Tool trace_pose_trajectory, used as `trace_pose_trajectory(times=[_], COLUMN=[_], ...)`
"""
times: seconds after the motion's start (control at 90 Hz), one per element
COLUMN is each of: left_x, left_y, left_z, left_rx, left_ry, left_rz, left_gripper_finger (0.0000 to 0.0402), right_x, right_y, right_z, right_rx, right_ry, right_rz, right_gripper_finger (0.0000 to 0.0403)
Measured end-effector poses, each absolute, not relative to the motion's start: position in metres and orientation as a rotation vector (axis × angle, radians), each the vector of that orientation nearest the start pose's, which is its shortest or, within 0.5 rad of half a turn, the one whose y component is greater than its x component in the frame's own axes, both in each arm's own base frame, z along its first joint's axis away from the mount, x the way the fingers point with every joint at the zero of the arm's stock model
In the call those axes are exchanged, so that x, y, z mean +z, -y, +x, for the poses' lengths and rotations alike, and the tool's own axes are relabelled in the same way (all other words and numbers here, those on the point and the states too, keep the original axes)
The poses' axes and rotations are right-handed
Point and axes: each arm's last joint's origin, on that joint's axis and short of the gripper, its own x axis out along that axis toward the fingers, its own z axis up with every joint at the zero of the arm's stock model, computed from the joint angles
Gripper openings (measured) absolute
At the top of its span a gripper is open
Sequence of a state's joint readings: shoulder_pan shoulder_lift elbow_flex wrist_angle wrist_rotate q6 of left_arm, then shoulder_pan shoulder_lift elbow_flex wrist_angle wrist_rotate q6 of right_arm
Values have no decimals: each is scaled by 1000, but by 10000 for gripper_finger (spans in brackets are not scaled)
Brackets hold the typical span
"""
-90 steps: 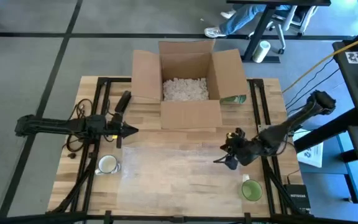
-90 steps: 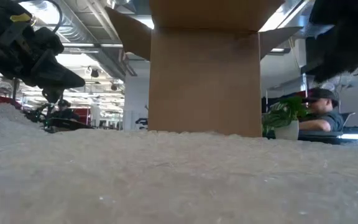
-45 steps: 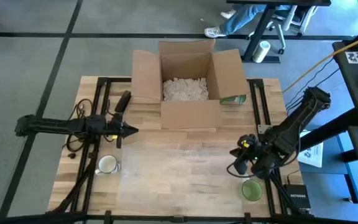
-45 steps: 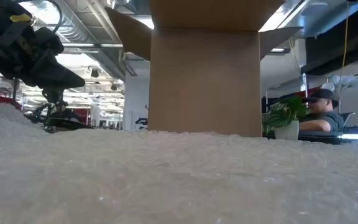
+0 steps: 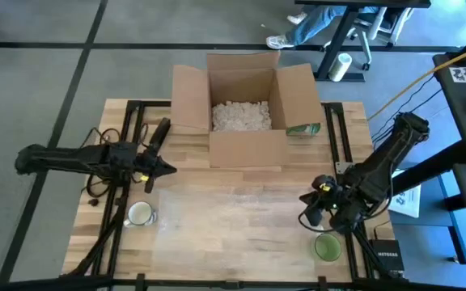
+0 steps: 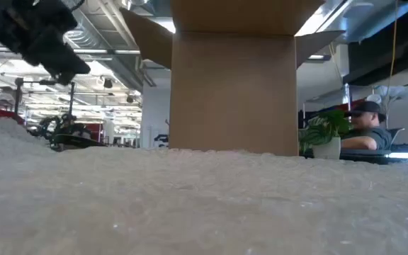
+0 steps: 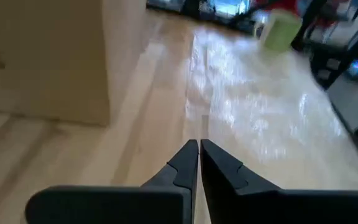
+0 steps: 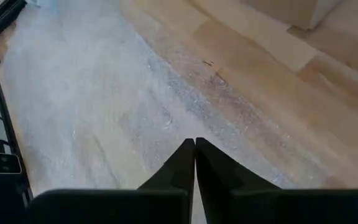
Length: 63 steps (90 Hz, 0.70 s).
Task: Wrap mug
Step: Wrap the green mug with bubble wrap
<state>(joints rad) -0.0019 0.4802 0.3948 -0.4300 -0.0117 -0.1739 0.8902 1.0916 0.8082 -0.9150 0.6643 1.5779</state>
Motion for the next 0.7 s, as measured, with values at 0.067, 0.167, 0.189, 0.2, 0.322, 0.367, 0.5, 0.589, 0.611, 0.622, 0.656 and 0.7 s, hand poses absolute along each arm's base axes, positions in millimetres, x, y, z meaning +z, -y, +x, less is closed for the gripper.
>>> trace_pose_trajectory(times=[0.067,0.167,0.189,0.2,0.322,0.367,0.5,0.589,0.611,0.622,0.656,0.7], left_x=[226,236,237,237,242,243,240,239,239,239,238,238], left_y=[2,7,9,10,23,28,42,49,51,51,53,55], left_z=[123,131,133,134,148,152,163,170,172,173,176,180], left_rx=[51,33,24,18,-52,-54,-76,-96,-99,-100,-105,-109], left_ry=[-600,-717,-730,-733,-739,-742,-736,-703,-698,-696,-685,-667], left_rz=[-168,-173,-170,-169,-128,-115,-99,-99,-97,-97,-96,-96], left_gripper_finger=[0,0,0,0,0,0,0,0,0,0,0,0], right_x=[242,248,250,252,265,270,282,289,291,291,293,294], right_y=[-131,-134,-134,-135,-138,-140,-152,-165,-168,-170,-175,-183], right_z=[129,130,131,131,132,132,133,128,126,125,121,115], right_rx=[-468,-461,-458,-458,-490,-514,-537,-537,-538,-538,-541,-545], right_ry=[-733,-751,-756,-761,-827,-864,-962,-979,-985,-987,-991,-996], right_rz=[656,695,700,700,678,662,622,611,611,611,614,619], right_gripper_finger=[0,0,0,0,0,0,0,0,0,0,0,0])
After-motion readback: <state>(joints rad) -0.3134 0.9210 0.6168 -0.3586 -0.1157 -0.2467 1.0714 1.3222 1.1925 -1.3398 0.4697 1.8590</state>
